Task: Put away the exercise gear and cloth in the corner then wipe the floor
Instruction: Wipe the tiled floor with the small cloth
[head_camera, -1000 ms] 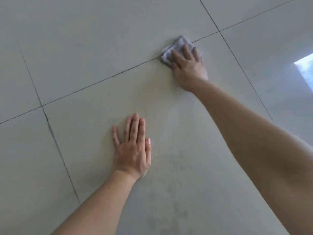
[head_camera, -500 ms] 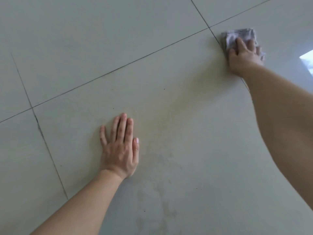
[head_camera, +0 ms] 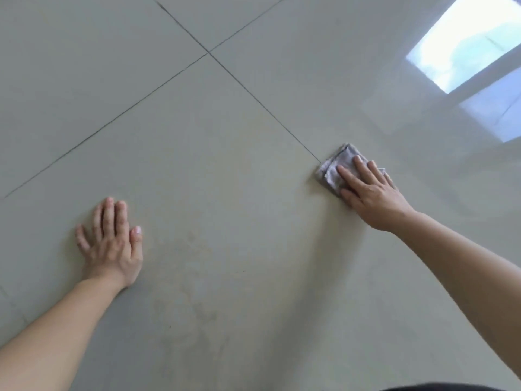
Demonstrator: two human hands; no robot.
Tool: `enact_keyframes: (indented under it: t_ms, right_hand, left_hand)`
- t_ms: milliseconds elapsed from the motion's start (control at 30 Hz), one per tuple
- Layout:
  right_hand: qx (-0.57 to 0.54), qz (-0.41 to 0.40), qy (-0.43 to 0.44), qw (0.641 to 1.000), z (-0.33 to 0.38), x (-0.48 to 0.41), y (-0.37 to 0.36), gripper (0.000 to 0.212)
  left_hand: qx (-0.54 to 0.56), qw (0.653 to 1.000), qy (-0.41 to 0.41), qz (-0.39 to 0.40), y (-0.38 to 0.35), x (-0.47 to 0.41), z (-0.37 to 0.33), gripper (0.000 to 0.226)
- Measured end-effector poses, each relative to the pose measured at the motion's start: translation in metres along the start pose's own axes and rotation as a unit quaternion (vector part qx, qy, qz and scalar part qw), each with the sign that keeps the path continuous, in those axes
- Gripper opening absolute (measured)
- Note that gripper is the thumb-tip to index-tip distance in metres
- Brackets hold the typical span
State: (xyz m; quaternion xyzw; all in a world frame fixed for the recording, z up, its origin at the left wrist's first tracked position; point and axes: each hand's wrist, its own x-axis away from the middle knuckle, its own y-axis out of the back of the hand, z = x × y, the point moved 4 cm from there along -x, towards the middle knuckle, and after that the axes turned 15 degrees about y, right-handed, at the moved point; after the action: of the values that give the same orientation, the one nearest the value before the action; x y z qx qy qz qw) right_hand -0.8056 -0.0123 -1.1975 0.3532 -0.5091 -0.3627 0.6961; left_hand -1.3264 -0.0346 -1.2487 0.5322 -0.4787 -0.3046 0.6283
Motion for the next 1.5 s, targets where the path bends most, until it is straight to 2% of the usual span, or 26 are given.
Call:
enact_keyframes:
  t_ms: [133, 233, 267, 333, 433, 467, 533, 567, 733, 867, 933, 1067, 1167, 1267, 1367, 1500]
  right_hand:
    - [-0.072, -0.015, -0.191, 0.979, -0.101, 0.047, -0.002, 0.060]
    - [-0.121, -0.054, -0.258, 0.957, -0.106, 0.053, -0.015, 0.061]
    - [-0.120, -0.065, -0.258, 0.956, -0.094, 0.053, -0.021, 0.061]
    - [-0.107, -0.072, -0.216, 0.968, -0.060, 0.057, -0.034, 0.060]
    - [-0.070, -0.044, -0.064, 0.995, -0.013, 0.075, -0.052, 0.057]
    - [-0.046, -0.033, -0.007, 0.998, -0.012, 0.082, -0.054, 0.056]
    - [-0.016, -0.026, 0.073, 0.997, -0.043, 0.083, -0.045, 0.056]
    - [-0.010, -0.032, 0.070, 0.997, -0.068, 0.078, -0.037, 0.057]
    - [-0.065, -0.071, -0.117, 0.988, -0.190, 0.037, 0.009, 0.057]
    - [-0.111, -0.074, -0.179, 0.975, -0.187, 0.009, 0.016, 0.057]
    - [-0.104, -0.070, -0.162, 0.979, -0.152, 0.013, 0.009, 0.057]
    - [-0.074, -0.036, -0.031, 0.996, -0.067, 0.043, -0.015, 0.055]
    - [-0.056, -0.006, 0.009, 0.998, -0.055, 0.060, -0.024, 0.056]
    - [-0.023, -0.008, 0.016, 1.000, -0.083, 0.048, -0.011, 0.062]
    - [-0.028, -0.017, -0.069, 0.997, -0.125, 0.025, 0.013, 0.063]
    - [-0.065, -0.010, -0.169, 0.983, -0.168, -0.003, 0.042, 0.060]
  left_hand:
    - [-0.017, 0.998, 0.045, 0.049, 0.005, -0.010, 0.001, 0.062]
    - [-0.025, 0.992, 0.110, 0.061, 0.032, -0.003, -0.035, 0.061]
    - [-0.019, 0.992, 0.110, 0.055, 0.039, 0.008, -0.060, 0.062]
    - [-0.007, 0.998, 0.037, 0.058, 0.041, 0.041, -0.126, 0.069]
    - [-0.026, 0.987, -0.118, 0.110, 0.024, 0.092, -0.233, 0.079]
    - [-0.049, 0.980, -0.144, 0.130, 0.021, 0.099, -0.265, 0.082]
    - [-0.099, 0.970, -0.143, 0.169, 0.017, 0.100, -0.311, 0.090]
    - [-0.115, 0.968, -0.125, 0.187, 0.016, 0.098, -0.324, 0.093]
    - [-0.134, 0.961, -0.093, 0.223, 0.015, 0.090, -0.334, 0.095]
    - [-0.138, 0.956, -0.091, 0.243, 0.022, 0.086, -0.333, 0.091]
    - [-0.133, 0.948, -0.104, 0.270, 0.030, 0.079, -0.337, 0.084]
    - [-0.185, 0.919, -0.105, 0.333, 0.062, 0.055, -0.344, 0.074]
    - [-0.257, 0.911, -0.160, 0.281, 0.099, 0.035, -0.357, 0.071]
    - [-0.238, 0.922, -0.244, 0.184, 0.141, 0.007, -0.380, 0.066]
    - [-0.238, 0.921, -0.276, 0.141, 0.148, -0.024, -0.389, 0.068]
    - [-0.172, 0.953, -0.214, 0.128, 0.106, -0.048, -0.386, 0.071]
